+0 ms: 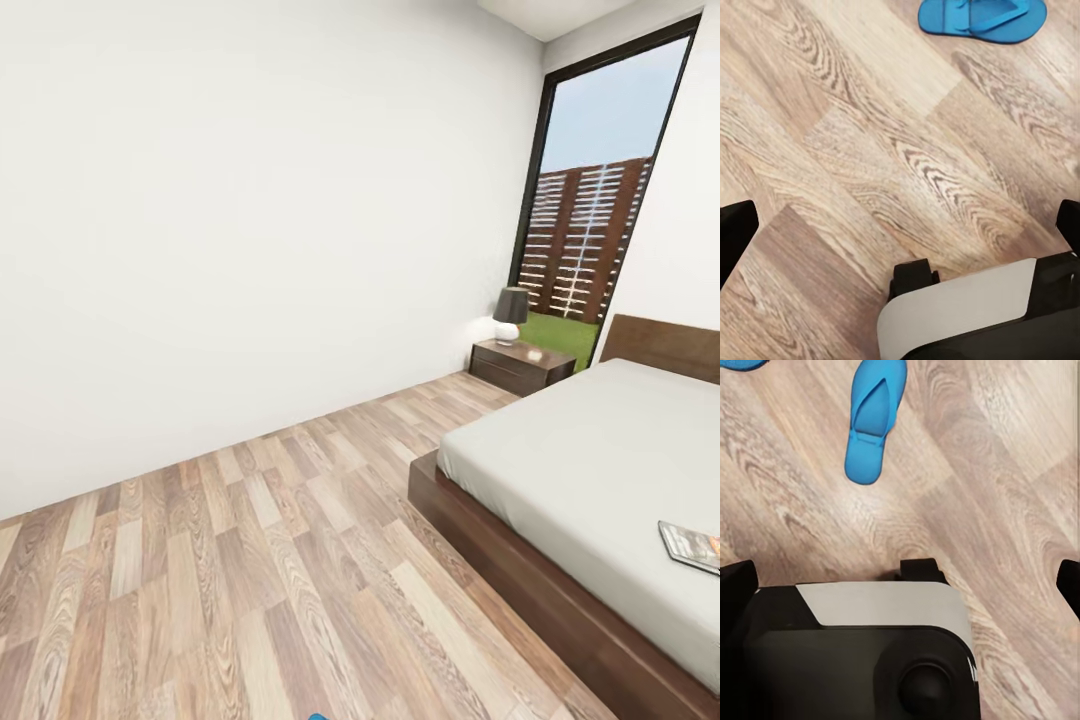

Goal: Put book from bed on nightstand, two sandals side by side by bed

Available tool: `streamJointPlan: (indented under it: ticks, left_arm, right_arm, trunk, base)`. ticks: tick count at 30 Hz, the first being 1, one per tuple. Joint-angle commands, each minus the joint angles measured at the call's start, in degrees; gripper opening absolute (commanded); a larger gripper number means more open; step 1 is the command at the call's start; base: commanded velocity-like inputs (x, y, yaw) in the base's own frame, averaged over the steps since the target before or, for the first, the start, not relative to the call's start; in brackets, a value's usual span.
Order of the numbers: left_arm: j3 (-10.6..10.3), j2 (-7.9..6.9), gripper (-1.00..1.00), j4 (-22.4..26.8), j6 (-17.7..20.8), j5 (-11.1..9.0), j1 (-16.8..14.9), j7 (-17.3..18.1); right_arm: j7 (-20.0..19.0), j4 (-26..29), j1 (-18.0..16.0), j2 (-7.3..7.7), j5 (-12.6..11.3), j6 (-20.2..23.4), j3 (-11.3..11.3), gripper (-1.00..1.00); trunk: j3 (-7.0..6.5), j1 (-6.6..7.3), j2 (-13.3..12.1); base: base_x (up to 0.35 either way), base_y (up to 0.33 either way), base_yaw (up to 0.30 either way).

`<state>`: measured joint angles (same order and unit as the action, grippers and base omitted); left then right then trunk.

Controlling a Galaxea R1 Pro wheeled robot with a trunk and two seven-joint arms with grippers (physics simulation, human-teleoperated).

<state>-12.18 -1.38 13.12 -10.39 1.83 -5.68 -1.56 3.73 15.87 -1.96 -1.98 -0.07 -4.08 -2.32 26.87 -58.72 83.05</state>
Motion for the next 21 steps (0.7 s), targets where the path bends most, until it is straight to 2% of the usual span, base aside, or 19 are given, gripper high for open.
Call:
streamJointPlan:
  ticks: [1, 21]
  left_arm:
    - [-0.2, -0.03, 1.00, 0.0, -0.2, 0.2, 0.0, -0.2]
    - [-0.2, -0.02, 1.00, 0.0, -0.2, 0.2, 0.0, -0.2]
  right_arm:
    - [0.0, 0.0, 0.0, -0.04, 0.0, -0.2, -0.2, 1.00]
    - [0.0, -0.1, 0.0, -0.04, 0.0, -0.2, -0.2, 1.00]
  trunk:
    - [0.06, 0.00, 0.0]
    - [0.06, 0.00, 0.0]
  base:
    - [0.065, -0.051, -0.027]
    - [0.031, -0.012, -0.016]
